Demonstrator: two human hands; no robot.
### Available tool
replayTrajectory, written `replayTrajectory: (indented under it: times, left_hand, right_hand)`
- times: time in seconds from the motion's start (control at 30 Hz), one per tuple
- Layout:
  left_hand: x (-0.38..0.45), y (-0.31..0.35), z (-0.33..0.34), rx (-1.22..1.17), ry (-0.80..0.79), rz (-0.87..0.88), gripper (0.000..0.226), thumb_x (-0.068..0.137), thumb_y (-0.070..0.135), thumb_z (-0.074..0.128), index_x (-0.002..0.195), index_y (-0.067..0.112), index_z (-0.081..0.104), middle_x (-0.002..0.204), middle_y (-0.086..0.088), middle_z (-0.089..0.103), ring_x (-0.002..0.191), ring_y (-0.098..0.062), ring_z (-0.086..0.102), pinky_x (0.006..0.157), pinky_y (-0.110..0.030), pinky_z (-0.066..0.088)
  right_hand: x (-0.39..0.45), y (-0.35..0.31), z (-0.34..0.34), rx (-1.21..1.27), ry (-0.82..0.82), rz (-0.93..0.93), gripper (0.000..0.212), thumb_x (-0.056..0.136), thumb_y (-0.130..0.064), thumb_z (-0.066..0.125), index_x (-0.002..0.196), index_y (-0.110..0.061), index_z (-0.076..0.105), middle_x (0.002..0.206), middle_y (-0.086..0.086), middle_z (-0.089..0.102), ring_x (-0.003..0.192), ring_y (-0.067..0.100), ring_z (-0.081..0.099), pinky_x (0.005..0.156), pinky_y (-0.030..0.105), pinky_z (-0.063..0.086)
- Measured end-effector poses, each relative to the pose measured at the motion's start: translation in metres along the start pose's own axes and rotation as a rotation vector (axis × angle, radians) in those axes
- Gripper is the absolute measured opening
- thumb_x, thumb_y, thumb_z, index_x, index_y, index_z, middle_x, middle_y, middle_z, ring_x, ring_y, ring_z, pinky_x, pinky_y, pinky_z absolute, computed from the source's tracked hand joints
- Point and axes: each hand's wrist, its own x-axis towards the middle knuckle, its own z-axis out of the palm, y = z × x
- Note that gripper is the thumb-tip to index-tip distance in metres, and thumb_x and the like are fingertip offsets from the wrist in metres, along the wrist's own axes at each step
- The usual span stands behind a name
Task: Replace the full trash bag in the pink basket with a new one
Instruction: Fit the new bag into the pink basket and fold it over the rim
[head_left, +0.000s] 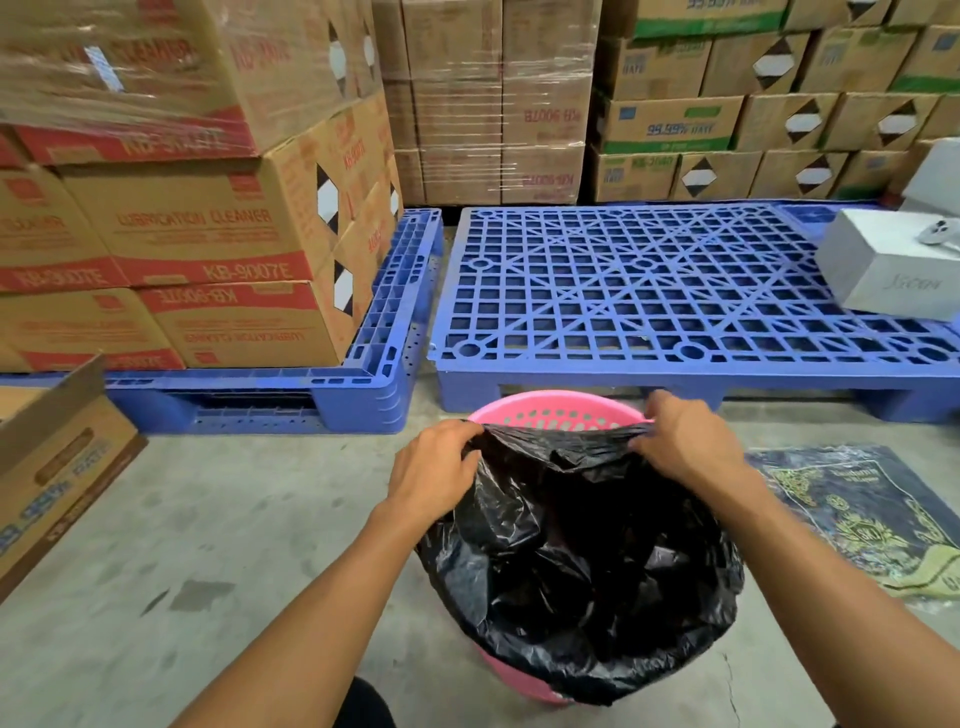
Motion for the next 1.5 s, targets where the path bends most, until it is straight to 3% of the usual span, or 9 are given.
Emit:
replayTrajectory:
  times: [0.13, 0.3, 0.47, 0.57, 0.67, 0.9, 1.13, 1.3, 1.5]
  left_hand:
    - [0.005, -0.001, 0.007, 0.016, 0.063, 0.085, 0.037, 0.090, 0.024, 0.056, 0.128, 0.028, 0.056, 0.126, 0.004, 0.063, 0.116, -0.023, 0.058, 0.088, -0.042, 0.053]
    - [0.013, -0.004, 0.011, 0.043, 0.100, 0.159, 0.035, 0.091, 0.025, 0.056, 0.126, 0.026, 0.058, 0.124, 0.006, 0.065, 0.117, -0.019, 0.055, 0.088, -0.036, 0.050]
    - [0.020, -0.013, 0.019, 0.122, 0.043, 0.325, 0.039, 0.089, 0.024, 0.058, 0.128, 0.021, 0.059, 0.129, 0.003, 0.062, 0.122, -0.021, 0.052, 0.103, -0.040, 0.045]
    - [0.026, -0.015, 0.022, 0.119, -0.065, 0.333, 0.050, 0.094, 0.028, 0.051, 0.143, 0.025, 0.040, 0.154, 0.003, 0.035, 0.144, -0.018, 0.027, 0.117, -0.034, 0.024]
    - [0.032, -0.020, 0.025, 0.068, -0.156, 0.309, 0.058, 0.094, 0.031, 0.050, 0.147, 0.030, 0.028, 0.161, 0.007, 0.014, 0.149, -0.015, 0.013, 0.119, -0.034, 0.021]
    - [0.048, -0.023, 0.025, -0.020, -0.216, 0.267, 0.064, 0.090, 0.037, 0.054, 0.148, 0.025, 0.030, 0.156, 0.005, 0.030, 0.144, -0.011, 0.028, 0.116, -0.030, 0.025]
    - [0.060, -0.014, 0.029, 0.013, -0.187, 0.345, 0.053, 0.094, 0.033, 0.051, 0.144, 0.029, 0.036, 0.158, 0.012, 0.022, 0.148, -0.010, 0.014, 0.118, -0.033, 0.021]
    - [0.068, -0.010, 0.029, 0.111, -0.243, 0.388, 0.050, 0.095, 0.036, 0.047, 0.143, 0.035, 0.036, 0.157, 0.019, 0.020, 0.148, -0.010, 0.012, 0.115, -0.043, 0.033]
    - [0.072, -0.008, 0.029, 0.145, -0.262, 0.368, 0.053, 0.094, 0.040, 0.046, 0.145, 0.037, 0.031, 0.157, 0.017, 0.021, 0.148, -0.009, 0.011, 0.112, -0.044, 0.036]
  right_hand:
    - [-0.007, -0.024, 0.032, -0.047, -0.123, -0.295, 0.047, 0.075, -0.014, 0.063, 0.119, -0.012, 0.045, 0.122, 0.014, 0.052, 0.106, 0.036, 0.058, 0.085, 0.045, 0.051]
    - [0.008, -0.018, 0.042, 0.118, 0.017, -0.292, 0.010, 0.080, -0.014, 0.050, 0.088, -0.011, 0.056, 0.097, 0.013, 0.061, 0.090, 0.035, 0.060, 0.070, 0.042, 0.049]
    - [0.026, -0.018, 0.036, 0.257, 0.184, -0.248, 0.016, 0.086, -0.015, 0.052, 0.097, -0.010, 0.062, 0.095, 0.010, 0.063, 0.089, 0.031, 0.059, 0.070, 0.038, 0.044]
    - [0.037, -0.021, 0.037, 0.272, 0.168, -0.235, 0.012, 0.088, -0.015, 0.051, 0.093, -0.008, 0.058, 0.095, 0.010, 0.062, 0.089, 0.031, 0.057, 0.068, 0.036, 0.042]
    - [0.044, -0.024, 0.040, 0.304, 0.163, -0.236, 0.009, 0.088, -0.018, 0.053, 0.087, -0.009, 0.053, 0.091, 0.008, 0.059, 0.085, 0.031, 0.056, 0.071, 0.041, 0.045]
    - [0.049, -0.022, 0.048, 0.367, 0.149, -0.241, 0.009, 0.085, -0.013, 0.058, 0.079, -0.009, 0.053, 0.088, 0.002, 0.049, 0.076, 0.023, 0.052, 0.070, 0.038, 0.045]
    - [0.059, -0.018, 0.053, 0.414, 0.180, -0.276, 0.013, 0.084, -0.022, 0.065, 0.083, -0.009, 0.063, 0.079, -0.003, 0.048, 0.077, 0.016, 0.050, 0.070, 0.025, 0.037]
    - [0.063, -0.018, 0.056, 0.350, 0.147, -0.348, 0.025, 0.089, -0.021, 0.058, 0.110, -0.009, 0.066, 0.108, 0.003, 0.068, 0.104, 0.020, 0.060, 0.087, 0.026, 0.043]
    - [0.067, -0.020, 0.064, 0.228, 0.021, -0.366, 0.044, 0.089, -0.020, 0.056, 0.132, -0.014, 0.050, 0.137, 0.003, 0.054, 0.128, 0.022, 0.046, 0.108, 0.036, 0.037]
